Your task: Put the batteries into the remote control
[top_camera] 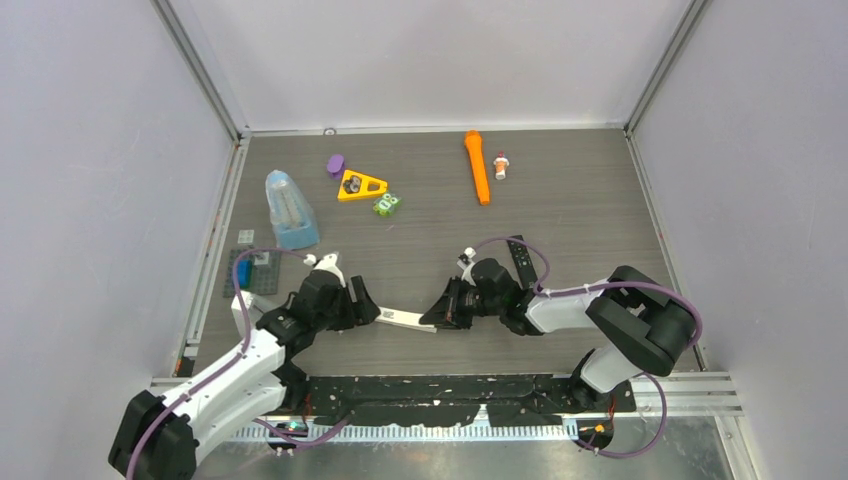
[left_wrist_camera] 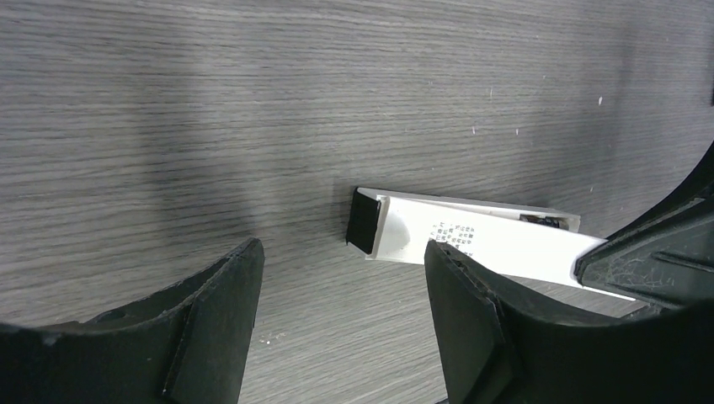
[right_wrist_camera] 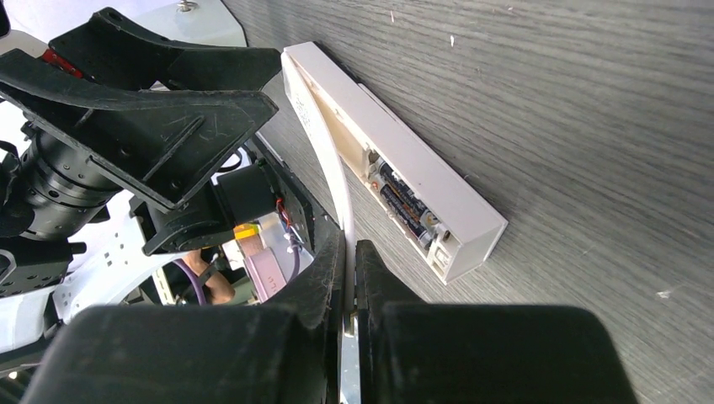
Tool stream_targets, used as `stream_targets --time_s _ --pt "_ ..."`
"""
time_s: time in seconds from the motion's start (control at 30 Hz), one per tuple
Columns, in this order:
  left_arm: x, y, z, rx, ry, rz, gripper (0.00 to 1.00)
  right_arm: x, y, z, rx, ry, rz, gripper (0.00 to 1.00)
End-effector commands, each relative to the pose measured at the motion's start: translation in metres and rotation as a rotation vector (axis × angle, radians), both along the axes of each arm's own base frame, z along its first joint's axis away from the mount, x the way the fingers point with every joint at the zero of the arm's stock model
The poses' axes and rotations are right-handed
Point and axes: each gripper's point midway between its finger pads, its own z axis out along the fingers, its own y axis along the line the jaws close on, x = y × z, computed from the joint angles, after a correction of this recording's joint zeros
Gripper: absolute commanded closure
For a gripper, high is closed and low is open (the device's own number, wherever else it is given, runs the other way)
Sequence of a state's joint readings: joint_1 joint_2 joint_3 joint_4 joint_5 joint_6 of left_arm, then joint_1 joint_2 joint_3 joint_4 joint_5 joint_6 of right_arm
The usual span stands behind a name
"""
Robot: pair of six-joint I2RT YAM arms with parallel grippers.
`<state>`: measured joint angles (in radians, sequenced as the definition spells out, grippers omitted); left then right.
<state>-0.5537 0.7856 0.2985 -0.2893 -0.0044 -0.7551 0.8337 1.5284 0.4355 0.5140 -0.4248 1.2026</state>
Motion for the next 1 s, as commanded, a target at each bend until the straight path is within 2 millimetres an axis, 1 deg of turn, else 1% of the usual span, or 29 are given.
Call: stream_targets --time_s 0.0,0.23,0.43,0.53,0.6,0.73,0.87,0.97 --pt "0.006 -0.010 0.003 -0.032 -0.025 -0.042 0.30 0.000 -0.014 -0.024 -0.121 0.027 -0.022 0.95" --pt "0.006 -0.006 -0.011 0.016 -0.025 -0.064 0.35 0.000 -0.016 -0.030 -0.144 0.032 -0.022 0.95" --pt "0.003 -0.009 -0.018 0.021 -0.012 -0.101 0.37 0.000 -0.017 -0.031 -0.152 0.033 -0.023 0.95" --pt "-0.001 -0.012 -0.021 0.012 0.002 -0.129 0.41 0.001 -0.018 -0.031 -0.156 0.033 -0.024 0.95" --pt "-0.004 -0.013 -0.022 0.003 0.011 -0.138 0.42 0.001 -0.018 -0.031 -0.160 0.034 -0.022 0.94" --pt "-0.014 -0.018 -0.022 -0.020 0.037 -0.179 0.47 0.001 -0.020 -0.034 -0.177 0.036 -0.030 0.94" --pt "-0.019 -0.018 -0.022 -0.019 0.046 -0.192 0.55 0.001 -0.021 -0.037 -0.186 0.042 -0.038 0.93" --pt "-0.023 -0.014 -0.025 -0.002 0.066 -0.188 0.58 0.001 -0.021 -0.038 -0.190 0.044 -0.041 0.93"
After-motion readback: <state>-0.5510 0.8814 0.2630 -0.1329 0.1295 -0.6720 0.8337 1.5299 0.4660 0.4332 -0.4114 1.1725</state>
